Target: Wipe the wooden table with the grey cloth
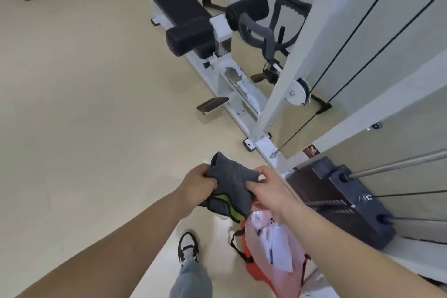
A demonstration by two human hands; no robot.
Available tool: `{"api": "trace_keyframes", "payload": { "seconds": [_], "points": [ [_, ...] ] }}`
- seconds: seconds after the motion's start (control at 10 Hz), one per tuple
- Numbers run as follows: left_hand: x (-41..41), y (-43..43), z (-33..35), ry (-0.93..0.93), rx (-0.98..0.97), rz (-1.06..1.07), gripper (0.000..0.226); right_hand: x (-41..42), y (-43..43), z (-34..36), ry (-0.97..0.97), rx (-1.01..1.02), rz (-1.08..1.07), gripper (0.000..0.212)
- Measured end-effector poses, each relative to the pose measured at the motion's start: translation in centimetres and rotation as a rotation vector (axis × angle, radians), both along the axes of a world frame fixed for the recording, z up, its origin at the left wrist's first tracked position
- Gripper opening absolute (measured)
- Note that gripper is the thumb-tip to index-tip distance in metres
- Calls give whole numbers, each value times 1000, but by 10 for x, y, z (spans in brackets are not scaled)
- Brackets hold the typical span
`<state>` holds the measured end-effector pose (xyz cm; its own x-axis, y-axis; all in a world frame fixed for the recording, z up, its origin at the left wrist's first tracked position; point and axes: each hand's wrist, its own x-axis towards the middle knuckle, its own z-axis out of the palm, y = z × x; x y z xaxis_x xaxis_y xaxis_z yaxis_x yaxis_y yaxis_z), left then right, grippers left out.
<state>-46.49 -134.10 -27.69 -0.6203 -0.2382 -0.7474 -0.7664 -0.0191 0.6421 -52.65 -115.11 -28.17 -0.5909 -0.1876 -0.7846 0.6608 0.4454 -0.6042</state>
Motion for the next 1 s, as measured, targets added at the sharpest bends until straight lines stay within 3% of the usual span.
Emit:
{"api": "trace_keyframes", "payload": {
  "seconds": [0.1, 0.3, 0.4, 0.6, 0.8, 1.0],
  "points": [
    [-19, -21, -39, -4, -19, -109, 35, -11, -20, -40, -5, 31, -104, 22],
    [-46, -42, -166, -61, -138, -232, 27, -22, -41, -150, -298, -48, -363, 17],
    [-61, -46, -212, -64, -175, -294, 27, -30, -43, -200, -361, -94, -412, 30],
    [-86, -36, -283, -22, -185, -361, 40, -43, -30, -263, -328, -109, -466, 28],
    [-71, -35, -308, -86, -272, -471, 49, -34, -11, -274, -333, 26, -371, 41],
    [-66, -32, -232, 41, -280, -476, 47, -34, -14, -190, -110, 110, -448, 17]
  ]
}}
